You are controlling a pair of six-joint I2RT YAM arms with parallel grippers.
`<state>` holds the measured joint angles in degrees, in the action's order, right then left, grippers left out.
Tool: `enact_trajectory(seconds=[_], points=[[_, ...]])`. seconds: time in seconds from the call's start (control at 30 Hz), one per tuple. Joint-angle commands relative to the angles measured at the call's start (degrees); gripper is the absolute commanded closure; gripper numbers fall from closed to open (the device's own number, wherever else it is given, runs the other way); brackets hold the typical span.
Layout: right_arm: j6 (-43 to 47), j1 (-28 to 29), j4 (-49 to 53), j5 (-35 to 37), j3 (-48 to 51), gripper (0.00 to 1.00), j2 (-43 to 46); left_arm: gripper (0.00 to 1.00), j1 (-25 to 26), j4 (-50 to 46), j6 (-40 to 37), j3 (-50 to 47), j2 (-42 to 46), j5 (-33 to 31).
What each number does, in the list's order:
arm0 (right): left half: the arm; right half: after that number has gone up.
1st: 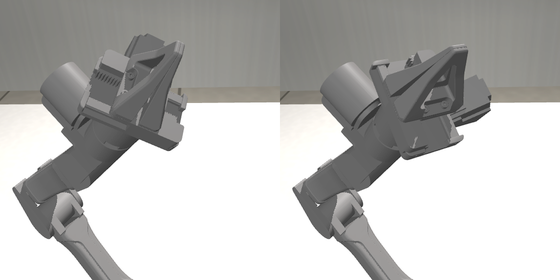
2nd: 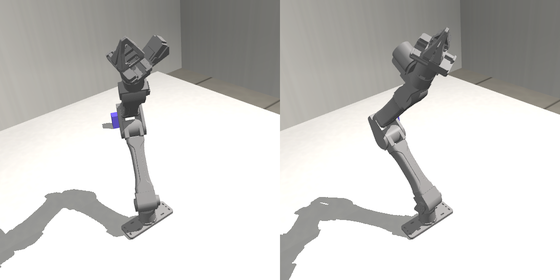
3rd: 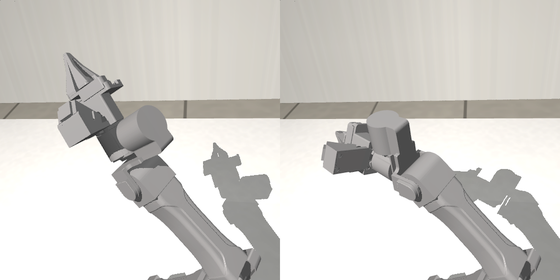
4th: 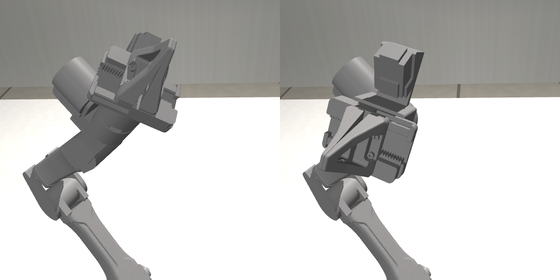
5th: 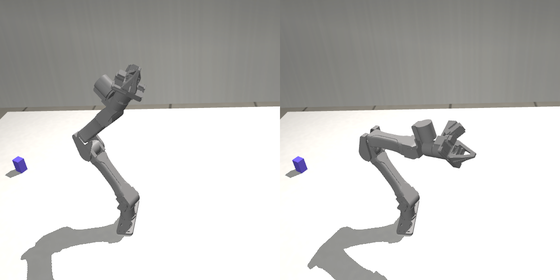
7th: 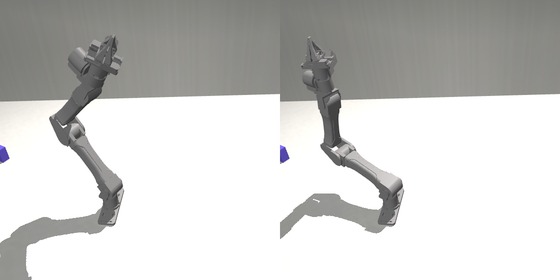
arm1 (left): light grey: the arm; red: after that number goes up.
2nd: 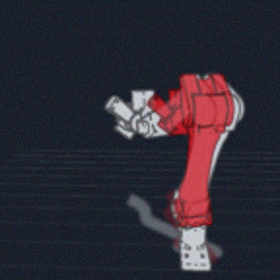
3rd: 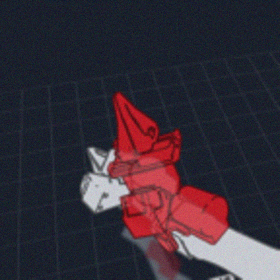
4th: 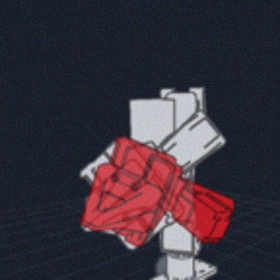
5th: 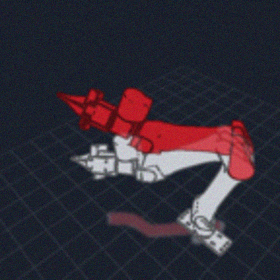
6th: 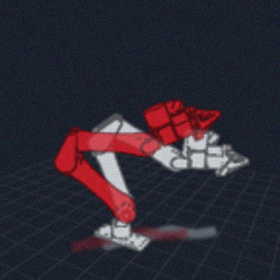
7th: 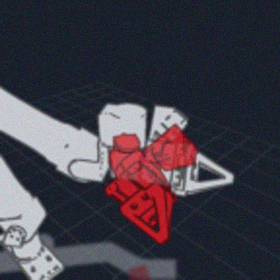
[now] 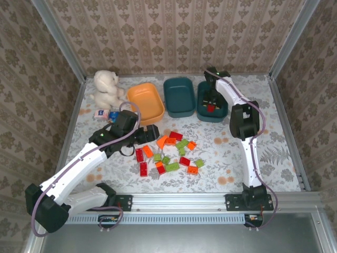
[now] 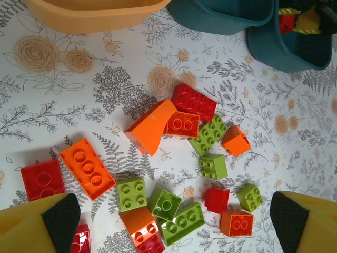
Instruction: Sort the legos into containers by color
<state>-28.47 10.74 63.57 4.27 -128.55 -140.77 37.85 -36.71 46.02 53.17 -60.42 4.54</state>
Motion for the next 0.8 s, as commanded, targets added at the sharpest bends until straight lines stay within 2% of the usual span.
enact_trajectory(seconds=[0.0,0.1,0.23,0.3,0.43,0.6,0.77], points=[[0.49,-0.16,1.98,-0.14,-2.54,0.37,3.24,0.05,0.46,-1.91,2.65,0.88,-0.09,-1.47],[0.78,0.01,1.46,0.2,-3.51,0.34,9.02,0.09,0.56,-4.75,5.01,1.93,-0.3,-2.98],[2.52,2.75,-3.05,-0.02,1.32,0.4,21.85,0.12,0.89,-16.72,17.7,4.72,-2.78,-6.74],[4.57,5.93,-8.56,-1.22,9.4,0.4,29.78,0.13,1.54,-19.36,23.09,4.95,-4.53,-6.54],[6.32,12.45,-23.34,-10.24,33.41,0.4,47.75,0.17,3.57,-18.75,32.46,4.08,-8.73,-5.93],[6.02,19.74,-31.87,-19.36,54.36,0.39,63.54,0.25,5.25,-15.49,37.16,6.27,-16.45,-6.04],[1.94,20.65,-36.74,-28.28,69.08,0.36,73.45,0.29,6.1,-12.1,39.17,5.55,-22.63,-6.38]])
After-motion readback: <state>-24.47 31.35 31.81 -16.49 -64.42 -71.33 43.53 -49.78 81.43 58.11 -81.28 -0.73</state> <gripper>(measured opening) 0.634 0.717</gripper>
